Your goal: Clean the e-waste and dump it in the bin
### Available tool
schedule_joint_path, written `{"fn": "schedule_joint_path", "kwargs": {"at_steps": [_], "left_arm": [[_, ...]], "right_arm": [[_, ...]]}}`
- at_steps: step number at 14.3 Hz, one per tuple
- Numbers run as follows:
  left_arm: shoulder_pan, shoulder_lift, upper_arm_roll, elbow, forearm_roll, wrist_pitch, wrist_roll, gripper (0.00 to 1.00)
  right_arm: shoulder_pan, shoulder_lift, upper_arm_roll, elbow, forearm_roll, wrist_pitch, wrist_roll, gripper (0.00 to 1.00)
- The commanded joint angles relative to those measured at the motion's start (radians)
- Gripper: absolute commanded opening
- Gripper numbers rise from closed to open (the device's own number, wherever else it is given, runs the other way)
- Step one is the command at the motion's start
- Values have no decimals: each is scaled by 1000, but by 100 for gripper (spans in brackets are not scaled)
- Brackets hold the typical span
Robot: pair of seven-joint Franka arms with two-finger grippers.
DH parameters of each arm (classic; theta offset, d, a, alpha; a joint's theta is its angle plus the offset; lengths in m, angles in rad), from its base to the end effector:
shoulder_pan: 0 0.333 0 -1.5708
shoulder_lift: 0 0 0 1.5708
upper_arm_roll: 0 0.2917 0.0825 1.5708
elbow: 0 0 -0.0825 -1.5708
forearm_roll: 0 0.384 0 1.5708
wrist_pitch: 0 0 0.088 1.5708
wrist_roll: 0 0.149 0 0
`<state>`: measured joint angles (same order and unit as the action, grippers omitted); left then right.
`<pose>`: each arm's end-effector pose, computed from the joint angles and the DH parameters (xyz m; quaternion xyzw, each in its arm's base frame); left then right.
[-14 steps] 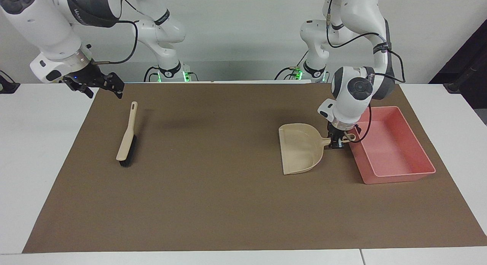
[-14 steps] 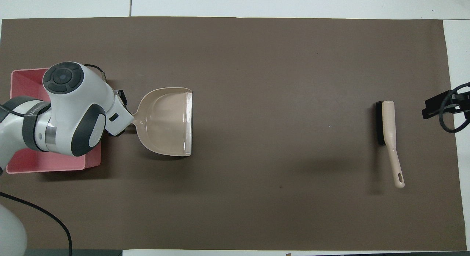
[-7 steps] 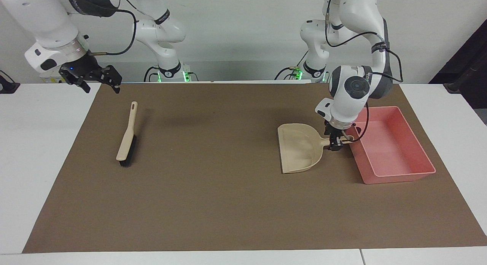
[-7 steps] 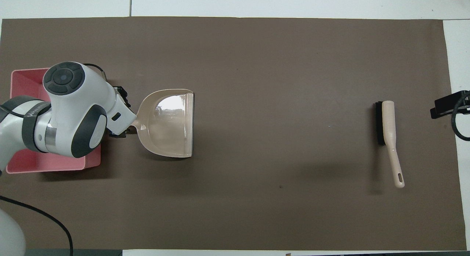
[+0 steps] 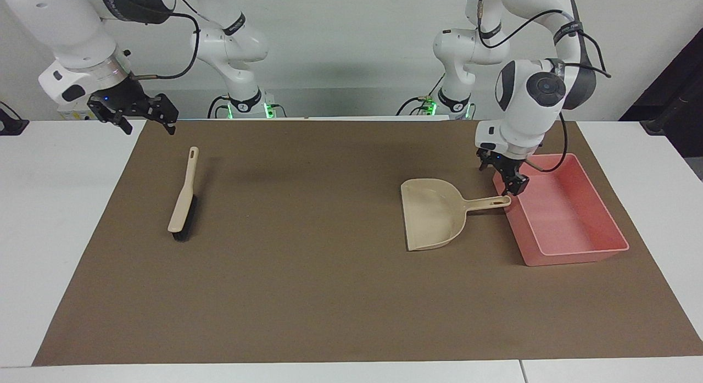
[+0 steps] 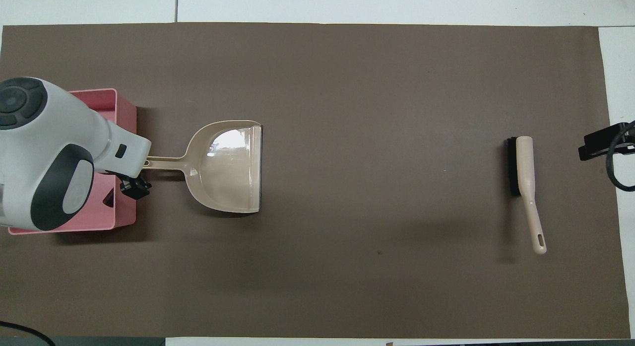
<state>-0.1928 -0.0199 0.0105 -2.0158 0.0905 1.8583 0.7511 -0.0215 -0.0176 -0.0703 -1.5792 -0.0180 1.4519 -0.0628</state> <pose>0.5206 -0.0851 0.3838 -0.8829 0.4625 0.0778 0.0213 0.5292 -0.0518 0.5544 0.9983 -0.0150 -0.0553 0.0041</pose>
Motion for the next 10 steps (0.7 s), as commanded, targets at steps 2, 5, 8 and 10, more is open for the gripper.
{"fn": "schedule_joint_path", "kwargs": {"at_steps": [2,5,8,10], "left_arm": [[70,-14,0,14,-15,-51,-325,98],[118,-2,5,115,-15,-63,-504,98],[124,3,8,274,-23,-180,-544,98],[130,32,6,392,-50,-258,-587,98]], "right_arm": [[-6,-7,-3,-7,7,8,-22,99],[-8,-7,-6,-5,7,10,-31,99],[-8,-7,-8,-5,7,10,-34,99],[-8,-7,-8,-5,7,10,-34,99]]}}
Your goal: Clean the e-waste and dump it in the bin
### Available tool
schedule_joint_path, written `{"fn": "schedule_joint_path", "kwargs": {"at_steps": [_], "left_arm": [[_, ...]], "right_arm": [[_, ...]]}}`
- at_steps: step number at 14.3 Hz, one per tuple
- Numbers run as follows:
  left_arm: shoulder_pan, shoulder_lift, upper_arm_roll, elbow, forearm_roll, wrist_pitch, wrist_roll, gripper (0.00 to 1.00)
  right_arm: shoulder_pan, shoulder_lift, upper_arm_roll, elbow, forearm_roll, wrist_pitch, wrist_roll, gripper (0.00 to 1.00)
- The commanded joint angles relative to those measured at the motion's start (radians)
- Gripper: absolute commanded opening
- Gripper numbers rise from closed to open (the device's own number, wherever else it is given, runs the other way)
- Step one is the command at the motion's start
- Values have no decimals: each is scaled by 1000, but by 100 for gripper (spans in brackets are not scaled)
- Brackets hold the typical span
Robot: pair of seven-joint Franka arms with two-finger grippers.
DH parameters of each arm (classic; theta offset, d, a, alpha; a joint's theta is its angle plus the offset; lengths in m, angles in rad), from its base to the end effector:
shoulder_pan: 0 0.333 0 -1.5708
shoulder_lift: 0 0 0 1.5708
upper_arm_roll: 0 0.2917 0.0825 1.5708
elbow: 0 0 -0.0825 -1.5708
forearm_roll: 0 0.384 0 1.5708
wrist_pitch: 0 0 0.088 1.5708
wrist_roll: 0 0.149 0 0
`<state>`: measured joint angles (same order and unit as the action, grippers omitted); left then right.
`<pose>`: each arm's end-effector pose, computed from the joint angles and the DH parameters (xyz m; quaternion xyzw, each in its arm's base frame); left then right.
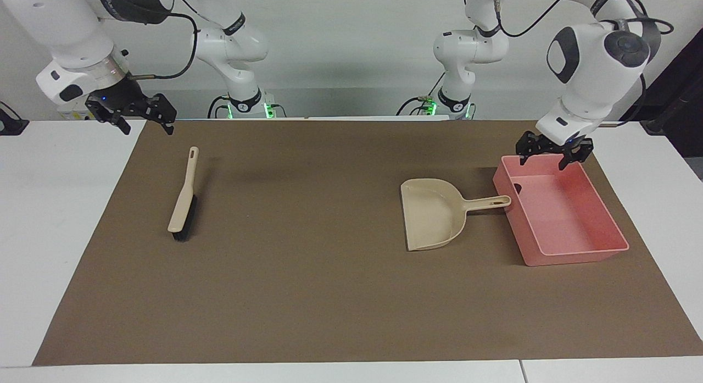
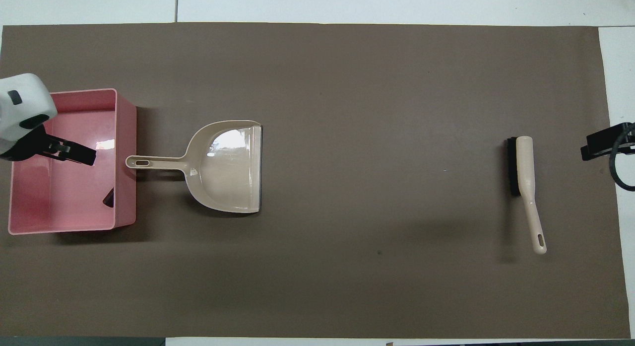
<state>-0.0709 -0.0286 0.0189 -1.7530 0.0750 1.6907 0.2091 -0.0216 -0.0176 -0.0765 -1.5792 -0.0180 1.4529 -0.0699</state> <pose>0.5490 -0.0182 0.4982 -0.9900 0.1351 0.0197 0.0354 0.5290 -0.0552 0.5545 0.9984 -0.0146 -0.0549 0.0037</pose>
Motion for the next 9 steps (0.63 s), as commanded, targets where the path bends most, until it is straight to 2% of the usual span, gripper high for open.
{"fn": "schedule_joint_path", "kwargs": {"at_steps": [1,4,7,9], "left_arm": [[8,50,0,174,-61,-121,-66,98],[8,70,0,263,-87,-187,-89,98],[49,27,0,207,-92,-224,-88,98],[48,27,-2,207,-90,-226,-91,98]], "right_arm": [[-8,-7,-2,-5,7,11,-27,99],[-8,-7,-3,-5,7,9,-27,99],[-8,-7,-3,-5,7,11,-27,99],[-8,-7,-3,-5,7,11,-27,99]]}}
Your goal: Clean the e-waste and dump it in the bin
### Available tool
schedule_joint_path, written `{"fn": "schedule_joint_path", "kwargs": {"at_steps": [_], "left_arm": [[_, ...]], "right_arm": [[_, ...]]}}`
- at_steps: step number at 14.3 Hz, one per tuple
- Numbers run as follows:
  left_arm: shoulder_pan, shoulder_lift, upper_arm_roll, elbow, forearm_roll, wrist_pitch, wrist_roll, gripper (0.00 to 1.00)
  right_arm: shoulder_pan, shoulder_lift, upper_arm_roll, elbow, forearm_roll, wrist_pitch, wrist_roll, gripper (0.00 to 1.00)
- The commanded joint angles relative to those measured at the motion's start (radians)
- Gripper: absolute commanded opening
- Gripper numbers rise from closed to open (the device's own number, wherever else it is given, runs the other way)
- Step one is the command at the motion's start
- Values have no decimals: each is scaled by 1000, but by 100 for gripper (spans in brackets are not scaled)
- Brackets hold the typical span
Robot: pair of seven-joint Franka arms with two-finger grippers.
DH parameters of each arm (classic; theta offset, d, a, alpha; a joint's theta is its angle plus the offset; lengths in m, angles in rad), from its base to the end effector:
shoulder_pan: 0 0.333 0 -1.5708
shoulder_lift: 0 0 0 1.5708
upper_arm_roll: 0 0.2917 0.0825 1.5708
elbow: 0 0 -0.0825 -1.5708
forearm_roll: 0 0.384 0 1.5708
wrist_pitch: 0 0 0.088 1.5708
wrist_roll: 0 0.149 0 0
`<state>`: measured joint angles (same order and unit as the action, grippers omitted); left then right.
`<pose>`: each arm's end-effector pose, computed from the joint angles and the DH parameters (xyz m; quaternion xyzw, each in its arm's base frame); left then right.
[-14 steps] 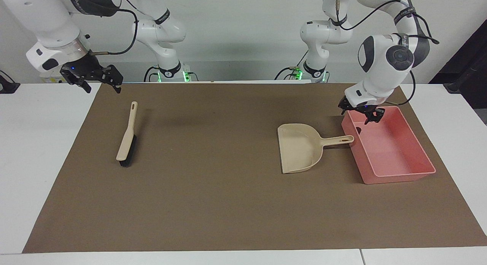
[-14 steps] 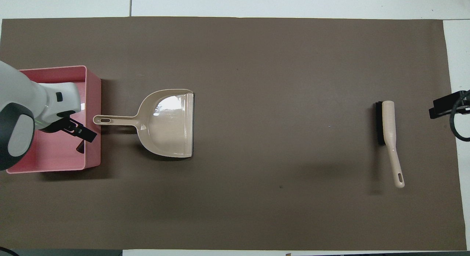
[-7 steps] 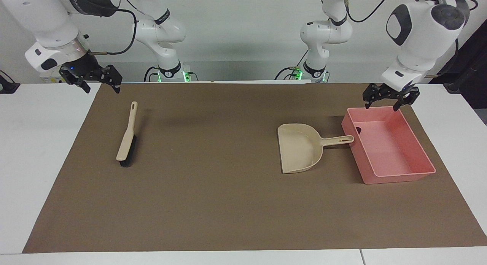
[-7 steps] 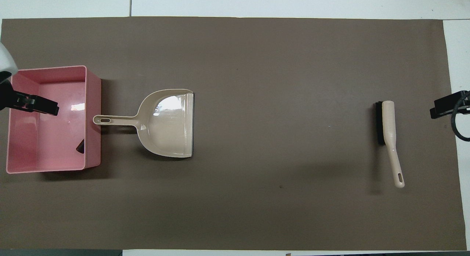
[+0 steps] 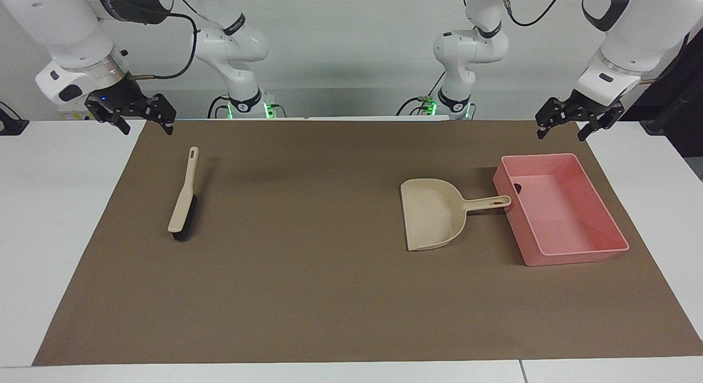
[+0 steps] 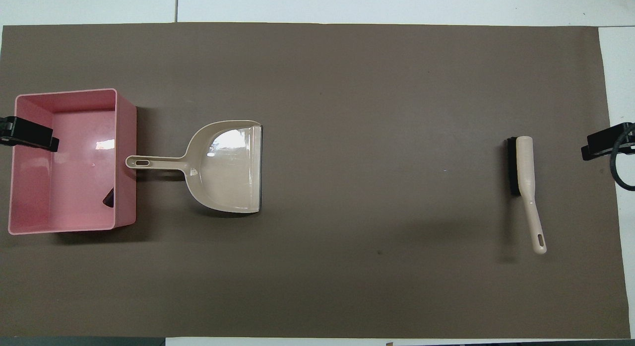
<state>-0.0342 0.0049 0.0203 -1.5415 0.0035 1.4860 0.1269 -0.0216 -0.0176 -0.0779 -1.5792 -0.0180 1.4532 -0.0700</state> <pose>0.5446 -0.0070 0.5621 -0.9971 0.0702 0.0302 0.0001 0.5290 -0.0560 0.5545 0.9984 -0.0153 -0.0547 0.0037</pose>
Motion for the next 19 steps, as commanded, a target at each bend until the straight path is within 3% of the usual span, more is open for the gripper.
{"fn": "schedule_joint_path", "kwargs": {"at_steps": [1,19], "left_arm": [[11,-6,-3,-5,-19,-20,-10,98],[2,-8,-5,-11,-23,-20,-36,98]], "right_arm": [[-8,-7,-2,-5,7,10,-27,99],[-8,-7,-2,-5,7,10,-27,99]]}}
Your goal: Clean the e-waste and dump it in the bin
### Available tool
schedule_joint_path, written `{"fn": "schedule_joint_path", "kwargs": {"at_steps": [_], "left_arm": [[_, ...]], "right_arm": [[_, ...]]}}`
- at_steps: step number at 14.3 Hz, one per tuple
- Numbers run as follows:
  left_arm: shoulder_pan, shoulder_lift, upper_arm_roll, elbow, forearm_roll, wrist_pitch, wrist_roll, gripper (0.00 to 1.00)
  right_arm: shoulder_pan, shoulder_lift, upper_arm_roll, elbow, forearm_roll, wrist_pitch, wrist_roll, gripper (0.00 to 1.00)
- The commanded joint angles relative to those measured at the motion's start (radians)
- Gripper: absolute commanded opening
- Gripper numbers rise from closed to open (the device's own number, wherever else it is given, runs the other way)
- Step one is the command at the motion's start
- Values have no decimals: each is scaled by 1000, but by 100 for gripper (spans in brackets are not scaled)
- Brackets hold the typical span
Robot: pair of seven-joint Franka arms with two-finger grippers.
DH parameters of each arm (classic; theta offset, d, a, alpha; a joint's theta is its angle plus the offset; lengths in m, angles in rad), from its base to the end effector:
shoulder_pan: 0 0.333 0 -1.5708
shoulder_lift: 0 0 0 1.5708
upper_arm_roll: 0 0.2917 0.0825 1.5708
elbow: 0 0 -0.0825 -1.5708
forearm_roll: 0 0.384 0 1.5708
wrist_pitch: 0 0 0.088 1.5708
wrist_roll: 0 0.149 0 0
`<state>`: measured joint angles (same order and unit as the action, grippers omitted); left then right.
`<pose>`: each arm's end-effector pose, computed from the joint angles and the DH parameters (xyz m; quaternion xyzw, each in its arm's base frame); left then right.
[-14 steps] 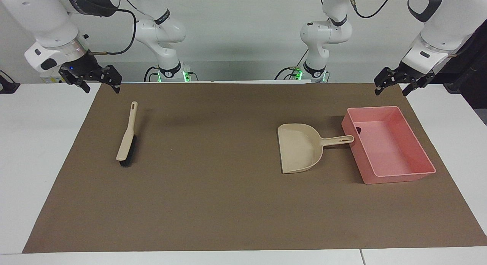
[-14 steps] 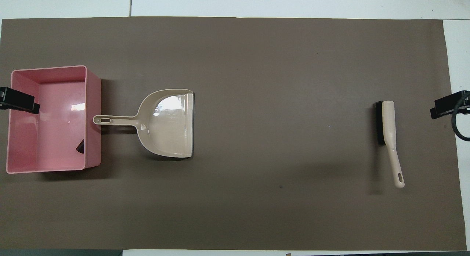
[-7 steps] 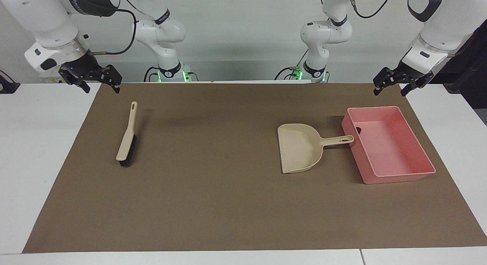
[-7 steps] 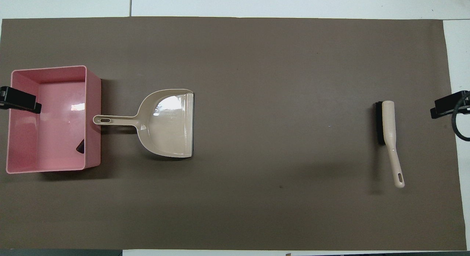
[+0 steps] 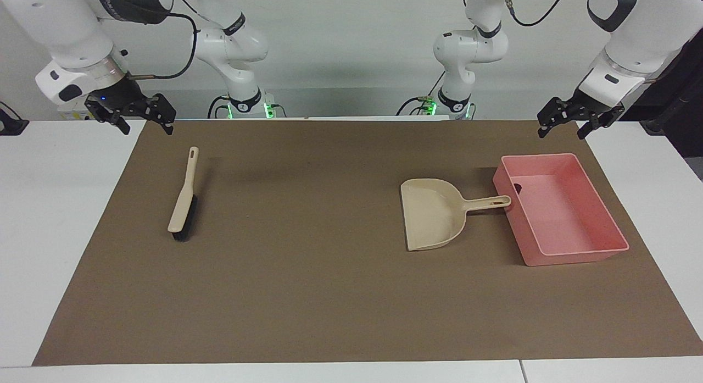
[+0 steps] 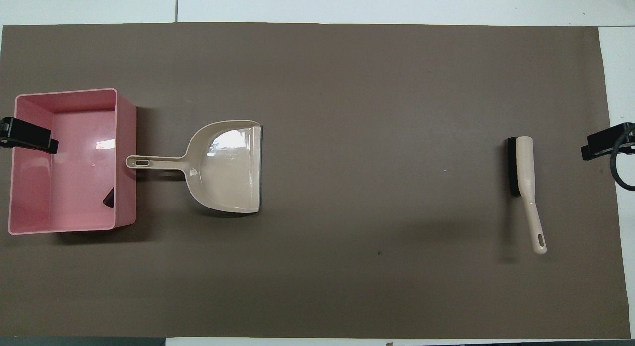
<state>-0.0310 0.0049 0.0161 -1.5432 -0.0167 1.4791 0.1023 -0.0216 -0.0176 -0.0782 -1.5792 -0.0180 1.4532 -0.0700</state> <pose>0.5434 -0.0107 0.5608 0.9976 -0.0590 -0.0341 0.0098 0.5290 -0.0561 0.5545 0.9984 -0.0154 -0.0547 0.0037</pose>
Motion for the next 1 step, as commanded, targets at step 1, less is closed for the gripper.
{"fn": "schedule_joint_path", "kwargs": {"at_steps": [1], "left_arm": [[-3,-8,-1,-9,-3,-14,-16,98]], "right_arm": [[-8,-7,-2,-5,7,10,-27,99]]}}
